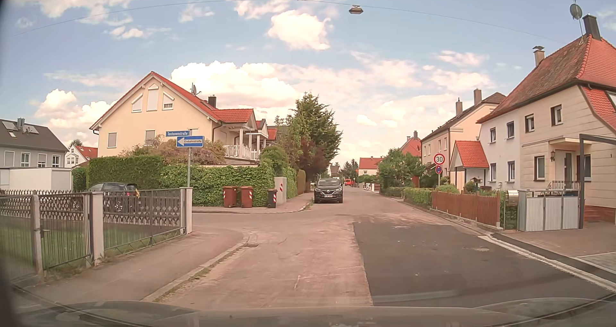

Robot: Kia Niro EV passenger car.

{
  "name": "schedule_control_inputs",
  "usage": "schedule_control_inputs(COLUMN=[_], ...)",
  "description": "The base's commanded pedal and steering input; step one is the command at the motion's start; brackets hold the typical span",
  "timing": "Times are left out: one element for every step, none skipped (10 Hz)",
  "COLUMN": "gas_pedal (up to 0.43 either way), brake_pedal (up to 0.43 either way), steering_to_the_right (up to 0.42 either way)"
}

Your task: Follow the waypoints while adhering to traffic rules and regulations

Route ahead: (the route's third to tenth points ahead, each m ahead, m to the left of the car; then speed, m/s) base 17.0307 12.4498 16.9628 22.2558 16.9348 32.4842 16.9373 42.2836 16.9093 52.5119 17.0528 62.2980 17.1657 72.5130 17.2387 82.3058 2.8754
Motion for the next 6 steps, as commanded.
schedule_control_inputs(gas_pedal=[0.000, 0.000, 0.000, 0.000, 0.000, 0.000], brake_pedal=[0.018, 0.018, 0.018, 0.018, 0.018, 0.024], steering_to_the_right=[0.102, 0.103, 0.102, 0.089, 0.078, 0.072])
